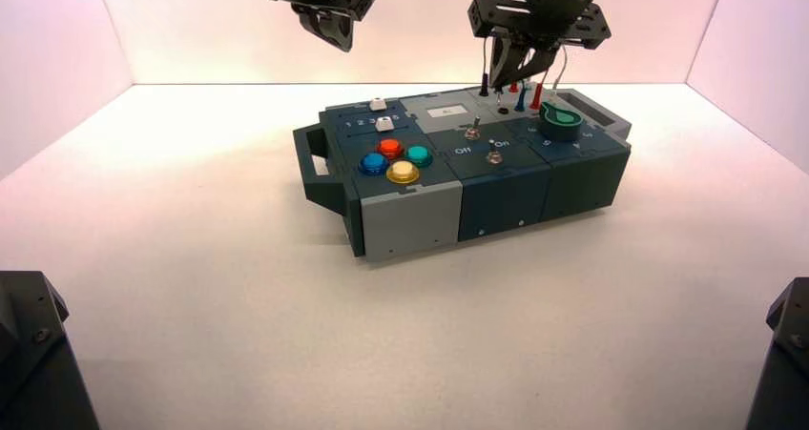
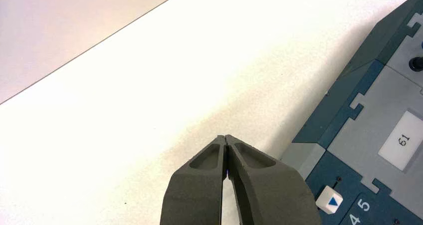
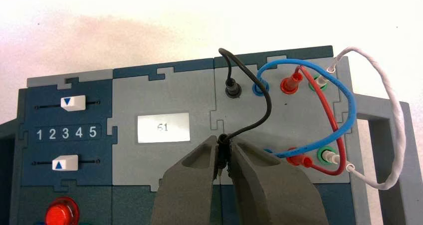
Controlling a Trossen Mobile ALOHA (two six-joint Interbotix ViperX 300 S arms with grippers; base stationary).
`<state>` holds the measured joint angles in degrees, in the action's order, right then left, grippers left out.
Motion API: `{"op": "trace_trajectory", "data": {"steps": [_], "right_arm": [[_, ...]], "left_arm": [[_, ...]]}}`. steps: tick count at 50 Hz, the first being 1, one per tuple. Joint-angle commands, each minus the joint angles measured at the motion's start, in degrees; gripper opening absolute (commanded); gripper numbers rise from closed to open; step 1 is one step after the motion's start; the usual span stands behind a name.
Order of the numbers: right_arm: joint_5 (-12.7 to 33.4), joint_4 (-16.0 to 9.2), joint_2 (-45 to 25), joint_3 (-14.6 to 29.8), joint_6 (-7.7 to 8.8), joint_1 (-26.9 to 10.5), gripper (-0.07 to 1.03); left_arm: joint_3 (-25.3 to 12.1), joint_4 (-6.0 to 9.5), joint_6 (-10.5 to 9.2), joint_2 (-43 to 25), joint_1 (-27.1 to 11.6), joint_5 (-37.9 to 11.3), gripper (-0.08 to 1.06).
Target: Insert the black wire.
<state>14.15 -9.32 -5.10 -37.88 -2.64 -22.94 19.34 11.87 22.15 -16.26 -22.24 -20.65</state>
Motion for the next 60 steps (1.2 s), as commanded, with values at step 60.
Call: {"op": "trace_trajectory", "data": {"steps": [60], "right_arm": [[-4.04,2.02,3.96,-2.37,-0.18,-0.18,-0.02]], "left_arm": [[-0.53,0.09,-0.09,3.34,0.35,0.88,-0.03]]}}
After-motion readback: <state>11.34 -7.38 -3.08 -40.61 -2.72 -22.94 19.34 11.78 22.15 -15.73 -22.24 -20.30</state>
